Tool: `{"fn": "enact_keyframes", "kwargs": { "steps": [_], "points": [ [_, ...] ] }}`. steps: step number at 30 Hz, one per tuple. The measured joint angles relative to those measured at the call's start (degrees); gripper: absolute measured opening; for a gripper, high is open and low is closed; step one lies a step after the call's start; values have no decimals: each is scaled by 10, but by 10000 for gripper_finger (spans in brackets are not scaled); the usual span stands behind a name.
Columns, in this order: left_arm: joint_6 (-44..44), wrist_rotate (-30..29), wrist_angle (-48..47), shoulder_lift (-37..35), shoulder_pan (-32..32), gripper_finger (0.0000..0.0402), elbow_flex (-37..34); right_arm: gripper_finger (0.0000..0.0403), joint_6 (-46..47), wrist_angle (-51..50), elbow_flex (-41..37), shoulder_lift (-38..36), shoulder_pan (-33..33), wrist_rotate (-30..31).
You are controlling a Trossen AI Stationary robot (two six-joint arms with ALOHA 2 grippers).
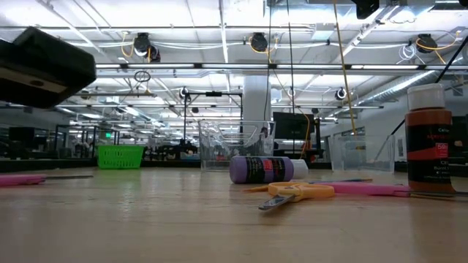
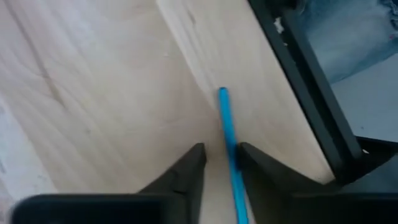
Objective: Pick & Place Paint Supplies
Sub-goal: Put the blue paint brush into the white bin
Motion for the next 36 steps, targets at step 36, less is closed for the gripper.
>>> {"fn": "enact_keyframes", "kwargs": {
  "steps": [36],
  "points": [
    [126, -236, 279, -227, 187, 0, -87, 192, -30, -54, 0, 0, 0, 45]
  ]
}}
